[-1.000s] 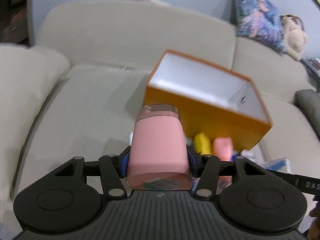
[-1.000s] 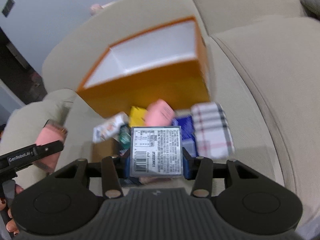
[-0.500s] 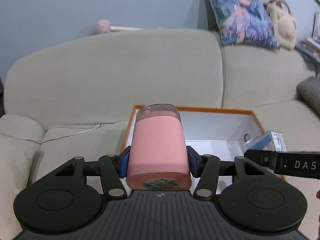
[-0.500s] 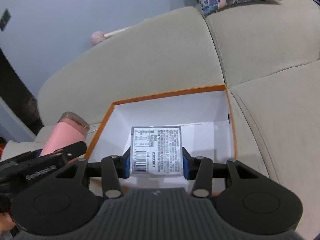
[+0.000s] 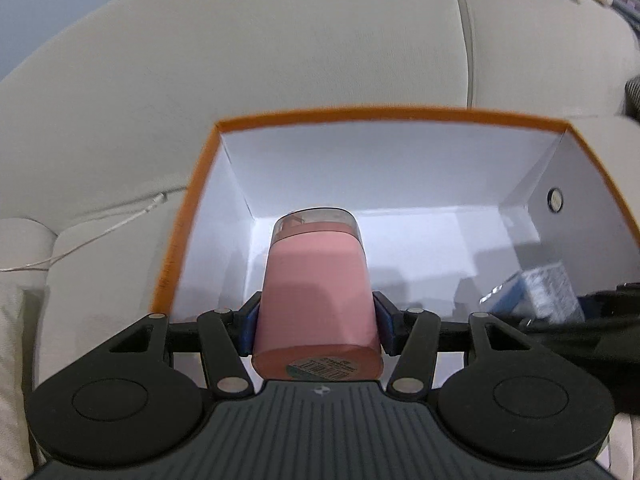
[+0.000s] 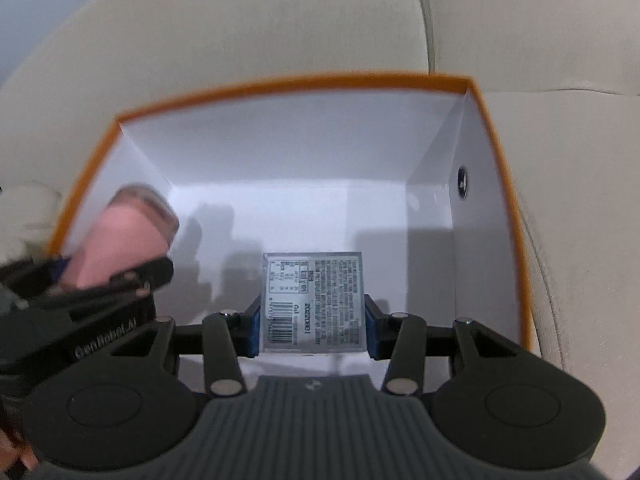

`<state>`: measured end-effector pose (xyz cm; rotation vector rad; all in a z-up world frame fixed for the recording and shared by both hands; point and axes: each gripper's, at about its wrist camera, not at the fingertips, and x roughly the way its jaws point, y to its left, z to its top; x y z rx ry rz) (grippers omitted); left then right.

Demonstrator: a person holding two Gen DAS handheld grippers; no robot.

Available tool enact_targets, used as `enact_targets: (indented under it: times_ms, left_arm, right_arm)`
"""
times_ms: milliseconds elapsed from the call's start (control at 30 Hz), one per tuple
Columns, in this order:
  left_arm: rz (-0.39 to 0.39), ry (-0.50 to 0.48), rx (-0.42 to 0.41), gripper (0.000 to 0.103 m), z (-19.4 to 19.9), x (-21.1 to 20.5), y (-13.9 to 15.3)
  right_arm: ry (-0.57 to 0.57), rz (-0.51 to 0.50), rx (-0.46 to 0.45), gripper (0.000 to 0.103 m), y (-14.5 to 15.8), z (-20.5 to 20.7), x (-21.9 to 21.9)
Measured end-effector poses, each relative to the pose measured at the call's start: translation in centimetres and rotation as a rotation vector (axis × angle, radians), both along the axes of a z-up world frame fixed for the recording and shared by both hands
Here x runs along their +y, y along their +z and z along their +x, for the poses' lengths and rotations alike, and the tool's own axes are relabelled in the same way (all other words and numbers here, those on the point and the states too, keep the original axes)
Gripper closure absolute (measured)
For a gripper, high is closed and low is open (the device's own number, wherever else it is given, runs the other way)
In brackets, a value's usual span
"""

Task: Organize rigid objects
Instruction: 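Carry the pink cup and labeled box into the orange box with both tools, then open both tools to release the cup and labeled box inside the box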

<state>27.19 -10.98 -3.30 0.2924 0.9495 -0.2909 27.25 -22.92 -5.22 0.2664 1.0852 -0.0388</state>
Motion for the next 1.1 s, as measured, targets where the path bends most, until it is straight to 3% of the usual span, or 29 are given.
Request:
enact_targets:
  times_ms: [500, 1100]
  left_arm:
    - [0.082, 0.049, 0.144, 0.040, 2.6, -1.4, -2.4]
    - [0.139, 0.053, 0.221, 0.038, 3.8, -0.7, -4.3]
  right_arm:
    - [0.075, -0.114, 0.113, 0.055, -2.5, 1.3, 1.1]
    - [0.064, -0.100, 0.187, 0.055, -3.7, 2.0, 1.3]
